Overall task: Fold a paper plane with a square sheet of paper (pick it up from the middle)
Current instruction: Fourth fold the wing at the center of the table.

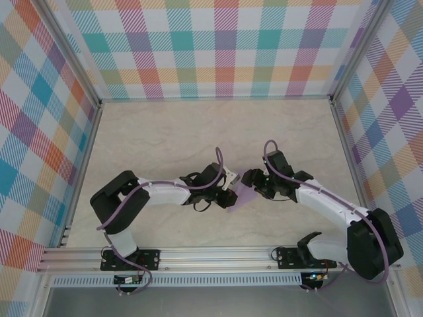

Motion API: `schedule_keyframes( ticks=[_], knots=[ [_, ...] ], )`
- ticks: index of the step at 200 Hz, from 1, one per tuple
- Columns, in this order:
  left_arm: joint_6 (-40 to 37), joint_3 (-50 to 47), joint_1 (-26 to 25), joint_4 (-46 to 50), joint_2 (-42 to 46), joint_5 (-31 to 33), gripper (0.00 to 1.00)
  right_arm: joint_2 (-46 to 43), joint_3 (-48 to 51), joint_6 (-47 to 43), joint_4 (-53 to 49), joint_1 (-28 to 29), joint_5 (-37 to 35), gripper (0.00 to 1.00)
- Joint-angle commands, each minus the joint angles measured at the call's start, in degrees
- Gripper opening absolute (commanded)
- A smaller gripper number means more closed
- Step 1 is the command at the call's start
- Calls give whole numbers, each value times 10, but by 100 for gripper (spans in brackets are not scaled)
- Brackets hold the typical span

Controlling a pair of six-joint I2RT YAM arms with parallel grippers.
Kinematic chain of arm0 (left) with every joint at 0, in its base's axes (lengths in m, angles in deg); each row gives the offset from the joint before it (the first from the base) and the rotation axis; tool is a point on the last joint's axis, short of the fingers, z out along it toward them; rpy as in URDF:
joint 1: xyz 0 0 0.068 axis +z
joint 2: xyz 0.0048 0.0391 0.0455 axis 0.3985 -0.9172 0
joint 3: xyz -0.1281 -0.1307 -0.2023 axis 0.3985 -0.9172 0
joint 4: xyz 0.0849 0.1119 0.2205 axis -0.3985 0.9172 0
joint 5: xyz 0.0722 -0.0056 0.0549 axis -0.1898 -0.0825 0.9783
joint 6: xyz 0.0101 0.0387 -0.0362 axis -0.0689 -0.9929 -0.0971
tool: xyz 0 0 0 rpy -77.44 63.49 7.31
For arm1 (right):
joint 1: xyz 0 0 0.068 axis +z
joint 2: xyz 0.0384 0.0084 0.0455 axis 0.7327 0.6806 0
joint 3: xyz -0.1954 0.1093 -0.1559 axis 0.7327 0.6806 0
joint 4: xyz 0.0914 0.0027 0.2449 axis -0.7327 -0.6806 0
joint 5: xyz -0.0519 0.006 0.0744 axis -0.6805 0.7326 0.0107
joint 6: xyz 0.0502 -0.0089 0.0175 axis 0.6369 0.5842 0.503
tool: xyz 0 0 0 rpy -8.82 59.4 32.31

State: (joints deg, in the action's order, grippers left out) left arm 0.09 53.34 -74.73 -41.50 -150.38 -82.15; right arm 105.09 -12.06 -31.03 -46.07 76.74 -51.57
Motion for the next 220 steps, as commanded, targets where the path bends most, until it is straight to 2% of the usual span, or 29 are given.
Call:
schedule_keyframes(
  ticks=[1,37,114,220],
  knots=[
    [23,18,18,24,-6,-42,8,-15,9,-9,2,-5,-7,61],
    [50,26,37,29,-15,-67,8,-3,18,-26,21,-9,18,58],
    [91,35,54,23,-49,-103,7,100,-7,-63,74,-8,88,50],
    [89,40,64,21,-63,-133,8,189,-46,-85,80,-11,78,47]
  ],
)
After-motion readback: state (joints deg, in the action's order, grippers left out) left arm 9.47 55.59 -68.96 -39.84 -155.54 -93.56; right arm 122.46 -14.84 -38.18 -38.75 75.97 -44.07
